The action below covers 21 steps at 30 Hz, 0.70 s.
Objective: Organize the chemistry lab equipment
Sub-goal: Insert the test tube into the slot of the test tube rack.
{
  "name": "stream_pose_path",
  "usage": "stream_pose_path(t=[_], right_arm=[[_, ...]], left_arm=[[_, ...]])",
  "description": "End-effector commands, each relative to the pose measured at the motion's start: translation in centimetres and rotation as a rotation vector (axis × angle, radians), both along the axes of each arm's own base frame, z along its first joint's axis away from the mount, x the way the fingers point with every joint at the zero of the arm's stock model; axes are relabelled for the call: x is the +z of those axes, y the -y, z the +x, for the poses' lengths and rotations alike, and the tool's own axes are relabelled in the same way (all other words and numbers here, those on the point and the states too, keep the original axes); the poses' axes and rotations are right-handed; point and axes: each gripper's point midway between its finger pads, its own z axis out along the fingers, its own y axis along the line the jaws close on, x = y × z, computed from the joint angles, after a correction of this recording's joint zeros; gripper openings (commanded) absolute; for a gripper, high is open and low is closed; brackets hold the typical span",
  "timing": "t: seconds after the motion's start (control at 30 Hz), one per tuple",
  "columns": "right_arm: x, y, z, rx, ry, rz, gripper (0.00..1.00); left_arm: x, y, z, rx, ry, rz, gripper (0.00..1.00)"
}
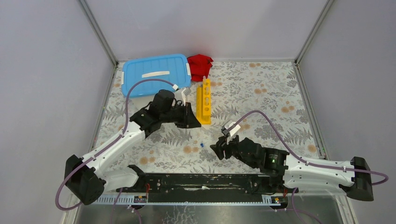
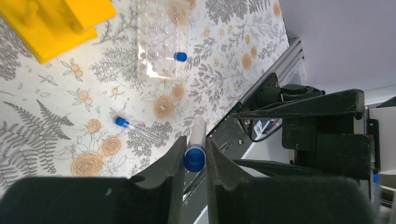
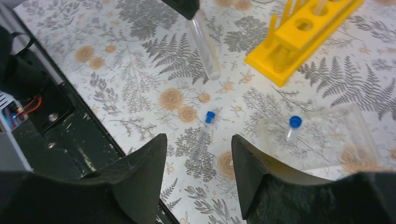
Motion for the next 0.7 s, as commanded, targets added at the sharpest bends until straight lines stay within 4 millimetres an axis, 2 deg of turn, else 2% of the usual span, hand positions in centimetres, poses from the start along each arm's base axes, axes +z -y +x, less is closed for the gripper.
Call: stream_pose_path(t=[0.0, 0.17, 0.3, 0.4, 0.47, 0.67], right_arm=[[1.9, 2.3, 2.3, -0.197, 0.035, 0.024, 0.60], [2.6, 6.4, 4.7, -0.467, 0.064, 0.014, 0.61], [3.5, 10.6, 6.2, -0.701, 0.116, -0.001, 0.66], [3.8, 12.8, 7.3, -0.834, 0.137, -0.013, 0.68], [3.4, 13.5, 8.4, -0.885, 0.100, -0.029, 0.67], [1.9, 13.6, 11.9, -0.935, 0.005, -0.047, 0.67]], left_arm=[[1.6, 0.0, 0.9, 0.053, 0.120, 0.099, 0.07], [2.8, 2.5, 1.2, 0.055, 0.202, 0.184, 0.05], [3.0, 5.0, 1.2, 0.036, 0.258, 0.254, 0.04], [2.8, 6.9, 1.3, 0.017, 0.300, 0.307, 0.04], [2.4, 8.1, 1.3, 0.003, 0.327, 0.352, 0.03], [0.9, 10.3, 1.2, -0.028, 0.360, 0.422, 0.01]])
